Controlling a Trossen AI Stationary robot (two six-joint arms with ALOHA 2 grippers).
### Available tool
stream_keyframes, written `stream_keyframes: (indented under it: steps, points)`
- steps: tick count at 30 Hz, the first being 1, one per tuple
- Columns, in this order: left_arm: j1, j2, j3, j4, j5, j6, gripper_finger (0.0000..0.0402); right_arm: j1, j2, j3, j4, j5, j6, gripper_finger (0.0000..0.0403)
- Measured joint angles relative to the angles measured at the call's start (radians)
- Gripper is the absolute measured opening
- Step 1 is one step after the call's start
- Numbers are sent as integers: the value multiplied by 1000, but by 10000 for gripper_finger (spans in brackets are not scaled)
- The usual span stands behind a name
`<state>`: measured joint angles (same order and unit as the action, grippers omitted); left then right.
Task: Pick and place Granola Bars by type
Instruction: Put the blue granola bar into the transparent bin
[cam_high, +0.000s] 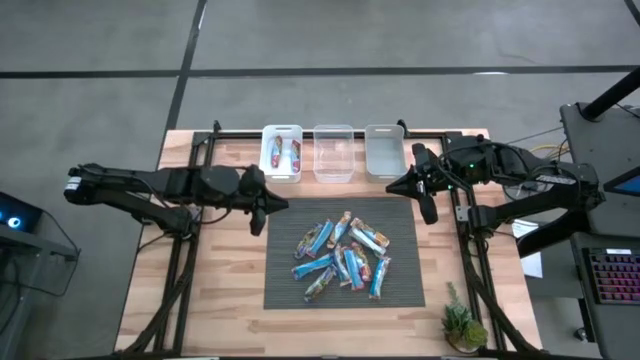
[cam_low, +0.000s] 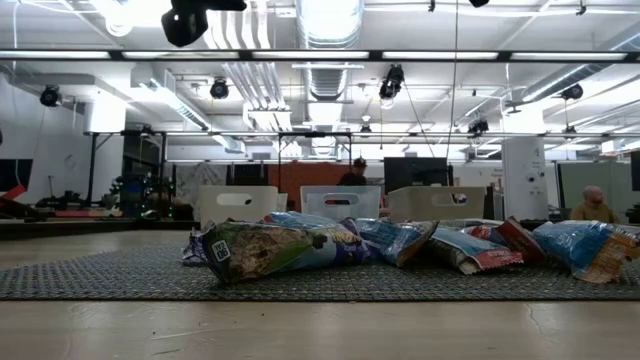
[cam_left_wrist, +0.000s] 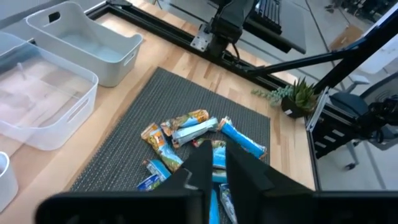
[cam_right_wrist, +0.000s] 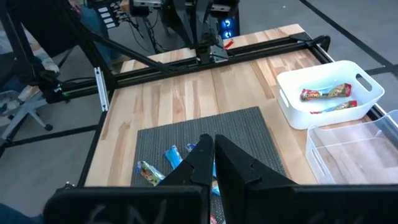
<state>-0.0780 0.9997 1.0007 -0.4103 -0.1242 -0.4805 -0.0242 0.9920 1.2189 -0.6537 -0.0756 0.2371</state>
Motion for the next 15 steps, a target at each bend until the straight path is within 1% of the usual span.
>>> stream_keyframes:
  steps: [6,9,12,15]
  points:
    - [0,2,11,-1,0,-7,106,0,0,-8,-1,0,4,8]
    - [0,11,11,-1,1,-19,136,0,0,-20,-1,0,27,8]
    - [0,23,11,-4,15,-23,156,0,0,-35,-1,0,41,8]
    - [0,33,11,-1,52,-39,162,0,0,-51,0,0,45,8]
